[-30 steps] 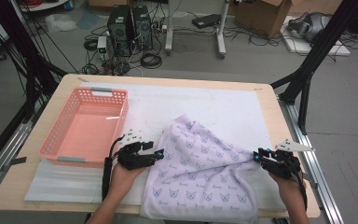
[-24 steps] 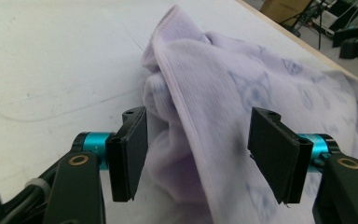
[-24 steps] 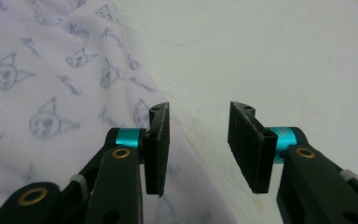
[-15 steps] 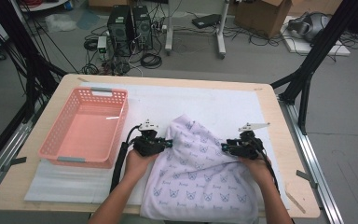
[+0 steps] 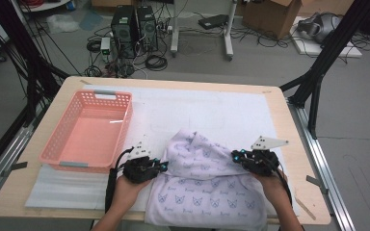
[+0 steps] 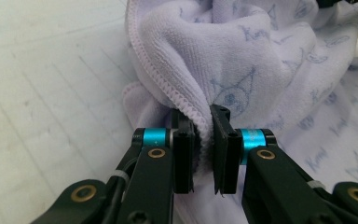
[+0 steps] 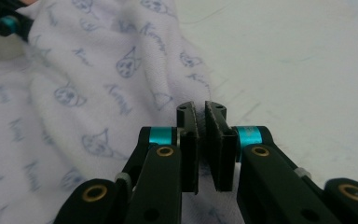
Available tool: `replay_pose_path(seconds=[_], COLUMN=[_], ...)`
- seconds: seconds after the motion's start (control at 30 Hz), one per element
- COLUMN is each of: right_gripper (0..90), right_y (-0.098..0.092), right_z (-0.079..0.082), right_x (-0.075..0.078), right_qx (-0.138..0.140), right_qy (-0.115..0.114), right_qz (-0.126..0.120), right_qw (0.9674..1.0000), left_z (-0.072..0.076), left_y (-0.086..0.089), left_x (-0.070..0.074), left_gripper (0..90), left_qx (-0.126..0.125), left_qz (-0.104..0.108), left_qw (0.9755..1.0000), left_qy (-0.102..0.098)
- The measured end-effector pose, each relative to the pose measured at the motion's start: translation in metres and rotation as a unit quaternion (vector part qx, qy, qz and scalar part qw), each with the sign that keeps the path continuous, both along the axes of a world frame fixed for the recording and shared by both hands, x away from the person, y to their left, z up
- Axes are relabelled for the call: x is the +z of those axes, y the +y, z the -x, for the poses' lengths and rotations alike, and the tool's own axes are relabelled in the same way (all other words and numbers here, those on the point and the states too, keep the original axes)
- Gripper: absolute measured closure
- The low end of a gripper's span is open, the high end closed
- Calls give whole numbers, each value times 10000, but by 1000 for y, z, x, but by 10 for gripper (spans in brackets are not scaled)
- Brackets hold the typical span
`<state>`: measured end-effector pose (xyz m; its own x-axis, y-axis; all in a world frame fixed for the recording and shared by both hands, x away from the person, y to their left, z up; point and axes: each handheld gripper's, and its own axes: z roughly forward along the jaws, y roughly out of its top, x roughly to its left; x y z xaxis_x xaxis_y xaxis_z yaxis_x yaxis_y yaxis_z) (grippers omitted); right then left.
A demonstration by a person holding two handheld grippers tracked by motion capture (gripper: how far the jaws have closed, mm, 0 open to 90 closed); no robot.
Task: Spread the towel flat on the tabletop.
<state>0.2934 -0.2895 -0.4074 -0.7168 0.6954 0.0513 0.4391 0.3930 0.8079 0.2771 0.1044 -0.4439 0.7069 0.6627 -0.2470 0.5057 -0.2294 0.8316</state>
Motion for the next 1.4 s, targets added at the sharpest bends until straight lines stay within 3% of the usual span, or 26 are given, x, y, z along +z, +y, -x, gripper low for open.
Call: replay_pose_path(seconds=[0.1, 0.23, 0.37, 0.53, 0.63, 0.73, 0.77, 0.8, 0.83, 0.9, 0.93, 1.03, 1.1, 1.13, 1.27, 1.4], right_gripper=[842, 842, 842, 841, 840, 835, 819, 819, 796, 725, 674, 630, 650, 667, 728, 786], right_y=[7, 18, 25, 27, 30, 30, 30, 30, 29, 28, 26, 18, 10, 7, 4, 14], right_z=[12, 23, 24, 25, 25, 25, 24, 24, 24, 21, 20, 13, 4, -2, -30, -60], right_x=[-7, -18, -21, -22, -23, -24, -24, -24, -24, -23, -22, -15, -9, -6, 0, -9], right_qx=[250, 534, 655, 759, 829, 853, 840, 840, 836, 861, 840, 690, 504, 375, -140, -189], right_qy=[64, 65, 49, 10, 42, 64, 90, 90, 131, 192, 240, 250, 182, 131, 120, 488], right_qz=[76, 250, 347, 402, 433, 427, 397, 397, 357, 255, 197, -108, -349, -383, -74, 320], right_qw=[9996, 9982, 9972, 9963, 9956, 9954, 9956, 9956, 9958, 9958, 9960, 9972, 9980, 9985, 9998, 9981], left_z=[6, 3, -14, -46, -64, -78, -80, -81, -81, -75, -72, -64, -59, -55, -44, -38], left_y=[4, 5, 3, -13, -29, -41, -45, -49, -53, -58, -58, -52, -50, -48, -44, -41], left_x=[0, 10, 26, 44, 40, 26, 21, 16, 12, 9, 10, 12, 14, 15, 14, 12], left_gripper=[767, 529, 411, 392, 394, 404, 510, 510, 608, 747, 775, 796, 797, 797, 796, 794], left_qx=[-21, 104, 220, 211, 179, 196, 120, -31, -173, -248, -236, -245, -310, -329, -395, -383], left_qz=[-70, 88, 284, 244, 8, -11, -75, -224, -368, -507, -502, -463, -540, -471, -446, -291], left_qw=[10000, 9999, 9992, 9993, 9998, 9997, 9995, 9990, 9984, 9982, 9984, 9986, 9980, 9982, 9978, 9980], left_qy=[18, -90, -184, -192, -105, 130, 268, 379, 398, 213, 127, -5, -89, -167, -293, -419])
